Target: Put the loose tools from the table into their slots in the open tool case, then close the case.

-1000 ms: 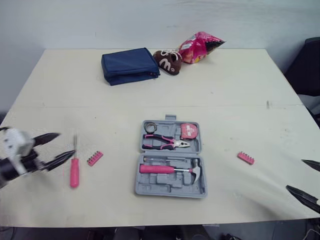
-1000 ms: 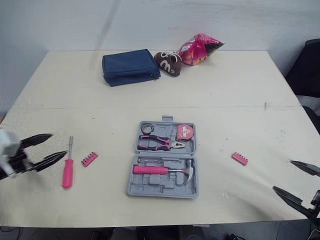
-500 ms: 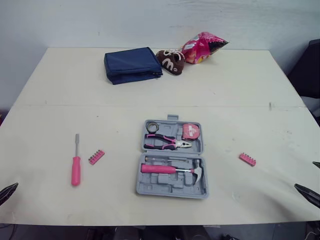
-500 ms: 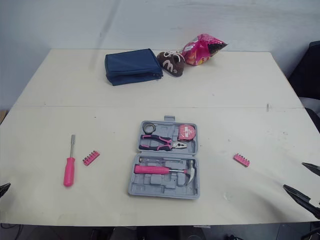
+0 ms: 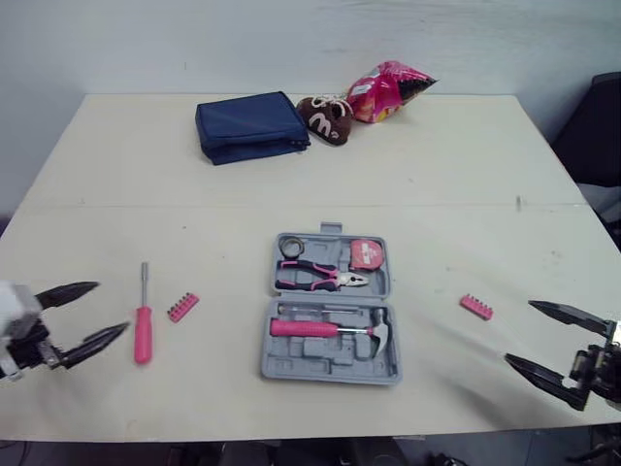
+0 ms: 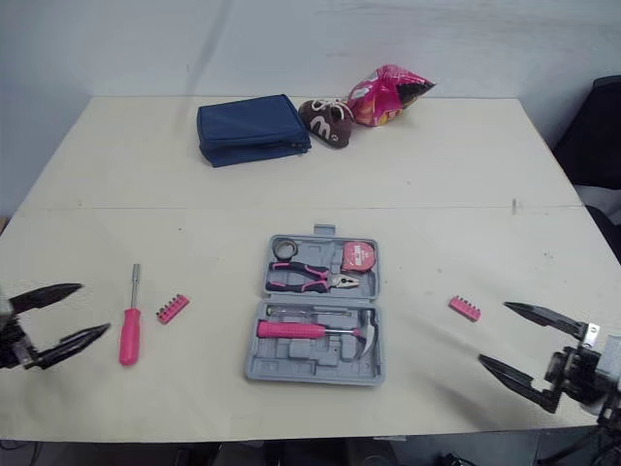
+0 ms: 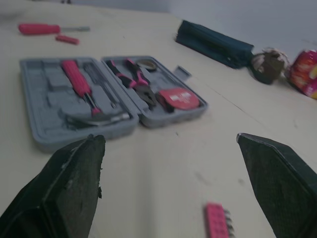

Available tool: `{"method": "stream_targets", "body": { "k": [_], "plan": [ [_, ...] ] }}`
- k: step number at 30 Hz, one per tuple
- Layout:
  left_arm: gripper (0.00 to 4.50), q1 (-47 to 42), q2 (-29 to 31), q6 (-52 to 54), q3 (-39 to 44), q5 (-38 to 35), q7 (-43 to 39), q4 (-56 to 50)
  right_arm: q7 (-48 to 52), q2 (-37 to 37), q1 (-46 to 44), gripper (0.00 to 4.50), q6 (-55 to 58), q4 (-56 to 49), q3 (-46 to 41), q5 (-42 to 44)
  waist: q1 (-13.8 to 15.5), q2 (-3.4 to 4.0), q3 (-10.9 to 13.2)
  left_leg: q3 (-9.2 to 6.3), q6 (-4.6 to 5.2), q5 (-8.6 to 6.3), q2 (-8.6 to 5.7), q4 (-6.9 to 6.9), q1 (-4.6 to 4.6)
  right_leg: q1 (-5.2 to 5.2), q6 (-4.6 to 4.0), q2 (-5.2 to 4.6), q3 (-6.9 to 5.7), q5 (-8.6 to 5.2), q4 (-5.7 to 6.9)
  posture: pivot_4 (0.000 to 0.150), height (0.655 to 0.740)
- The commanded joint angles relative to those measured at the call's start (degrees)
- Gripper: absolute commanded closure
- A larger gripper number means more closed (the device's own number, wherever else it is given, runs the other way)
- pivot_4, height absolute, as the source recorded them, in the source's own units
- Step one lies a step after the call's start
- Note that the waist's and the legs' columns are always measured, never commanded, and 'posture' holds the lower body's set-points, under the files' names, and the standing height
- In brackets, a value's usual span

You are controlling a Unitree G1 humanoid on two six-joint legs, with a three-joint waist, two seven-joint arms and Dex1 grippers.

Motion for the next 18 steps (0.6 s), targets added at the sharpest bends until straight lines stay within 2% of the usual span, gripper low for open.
{"method": "stream_targets", "body": {
  "k": [1,8,12,18],
  "plan": [
    [0.04,-2.4,1.1,4.4,-3.5,2.4,4.3,-3.6,-3.4,1.0,-0.4,0.00,2.9,-8.1,2.1,1.8,0.0,0.00,0.0,0.00,0.00,0.01,0.00,0.03,-0.01,-0.01,0.00,0.00,0.00,0.00,0.05,0.150,0.7400],
    [0.04,-3.6,-0.4,16.3,-9.9,4.1,13.0,-12.7,-7.3,2.4,-1.1,0.00,5.3,-13.9,4.3,1.2,0.1,-0.01,0.0,0.00,0.05,-0.02,0.00,0.24,-0.09,-0.02,0.03,-0.01,0.04,-0.02,0.07,0.150,0.7400],
    [0.04,-6.0,-0.5,20.3,-12.8,6.1,16.9,-12.8,-7.7,2.5,-1.1,0.00,5.6,-14.6,4.8,1.0,0.2,-0.01,0.0,0.00,0.05,-0.01,0.02,0.42,-0.09,-0.04,0.03,0.01,0.05,-0.02,0.29,0.150,0.7400],
    [0.04,-9.3,-0.7,23.6,-17.6,8.0,18.7,-12.2,-8.2,2.8,-1.3,0.00,5.7,-15.2,5.4,0.6,0.2,-0.01,0.0,-0.02,0.09,-0.02,0.02,0.87,-0.07,0.01,0.03,-0.02,0.06,-0.02,0.70,0.150,0.7400]
  ]
}}
